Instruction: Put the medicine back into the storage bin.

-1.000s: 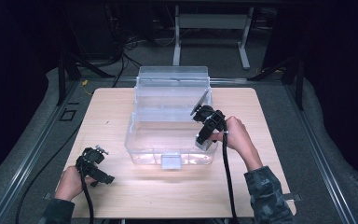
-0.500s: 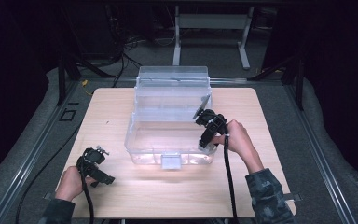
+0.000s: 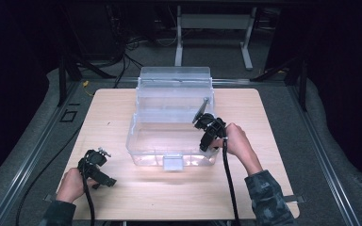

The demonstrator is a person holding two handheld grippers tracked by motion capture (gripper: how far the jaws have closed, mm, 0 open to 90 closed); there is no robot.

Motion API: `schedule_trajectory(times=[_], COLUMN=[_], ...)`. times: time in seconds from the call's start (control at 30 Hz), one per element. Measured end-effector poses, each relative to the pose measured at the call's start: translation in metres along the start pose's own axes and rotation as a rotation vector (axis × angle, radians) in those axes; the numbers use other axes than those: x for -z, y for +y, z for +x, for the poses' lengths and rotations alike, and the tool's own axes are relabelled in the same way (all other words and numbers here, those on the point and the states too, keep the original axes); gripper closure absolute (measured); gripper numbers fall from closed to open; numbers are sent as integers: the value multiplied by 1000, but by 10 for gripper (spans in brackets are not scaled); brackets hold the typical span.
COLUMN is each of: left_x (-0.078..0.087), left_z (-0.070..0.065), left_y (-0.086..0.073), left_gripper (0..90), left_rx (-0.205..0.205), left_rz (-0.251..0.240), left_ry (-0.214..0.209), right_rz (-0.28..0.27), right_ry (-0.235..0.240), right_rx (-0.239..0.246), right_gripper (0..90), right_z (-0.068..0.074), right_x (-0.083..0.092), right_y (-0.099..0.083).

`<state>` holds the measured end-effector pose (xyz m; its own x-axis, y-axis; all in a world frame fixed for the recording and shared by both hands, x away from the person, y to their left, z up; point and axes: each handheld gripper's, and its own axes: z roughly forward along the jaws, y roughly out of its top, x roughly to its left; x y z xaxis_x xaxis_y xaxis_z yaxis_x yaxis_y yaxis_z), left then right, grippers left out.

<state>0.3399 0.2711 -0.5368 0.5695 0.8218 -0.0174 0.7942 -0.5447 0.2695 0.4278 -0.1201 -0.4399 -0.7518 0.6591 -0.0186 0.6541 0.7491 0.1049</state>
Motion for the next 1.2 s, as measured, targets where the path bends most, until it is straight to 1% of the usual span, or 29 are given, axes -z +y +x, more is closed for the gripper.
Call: schedule_trajectory(times=[0.03, 0.13, 0.17, 0.33, 0.43, 0.53, 0.57, 0.6, 0.63, 0.73, 0.77, 0.87, 0.9, 0.97, 1.0, 1.03, 1.07, 1.1, 1.2], left_x=[0, 1, 1, 1, 1, 1, 1, 1, 0, 1, 1, 1, 2, 3, 3, 3, 4, 4, 6], left_z=[0, 1, 1, 0, 0, 0, 0, 0, 0, -1, -1, 0, 0, 0, 0, 0, 0, 0, 1], left_y=[0, 0, 0, 0, 0, 0, 0, 0, 0, 0, 0, 0, 0, 0, 0, 0, 0, 1, 1], left_gripper=[0, 0, 0, 0, 0, 0, 0, 0, 0, 0, 0, 0, 0, 0, 0, 0, 0, 0, 0], left_rx=[-5, -1, -2, -1, -3, -4, -15, -14, -16, -16, -11, -8, -9, -5, -7, -5, -6, -5, 2], left_rz=[-1, -5, -7, -5, -5, -2, 7, 9, 9, 3, 1, -6, -8, -13, -15, -17, -19, -19, -25], left_ry=[-1, 2, 2, 0, -2, 1, 5, 4, 2, 1, 0, 1, 1, 1, 0, 0, 0, 0, 0], right_rz=[1, 15, 10, 27, 49, 48, 48, 49, 38, 40, 37, 17, 4, -13, -17, 9, 70, 63, 30], right_ry=[3, -2, 0, -4, -3, -1, -1, -1, -4, -3, -9, -6, -14, -11, -10, -13, -34, -33, -27], right_rx=[-5, -5, -8, -7, -1, -9, -7, -6, -8, -12, -8, -12, -15, -23, -19, -17, 0, -1, -5], right_gripper=[448, 447, 447, 445, 444, 434, 436, 436, 435, 423, 409, 365, 330, 312, 300, 285, 270, 262, 181], right_z=[0, 1, 1, 2, 2, 1, 1, 1, 1, 1, 1, 1, 0, 0, -1, -1, -2, -3, -2], right_x=[-1, -3, -4, -6, -6, -8, -7, -7, -8, -7, -7, -4, -2, 1, 3, 7, 14, 16, 22], right_y=[0, 1, 1, 2, 3, 3, 3, 3, 3, 2, 1, 0, -1, -3, -4, -4, -3, -5, -9])
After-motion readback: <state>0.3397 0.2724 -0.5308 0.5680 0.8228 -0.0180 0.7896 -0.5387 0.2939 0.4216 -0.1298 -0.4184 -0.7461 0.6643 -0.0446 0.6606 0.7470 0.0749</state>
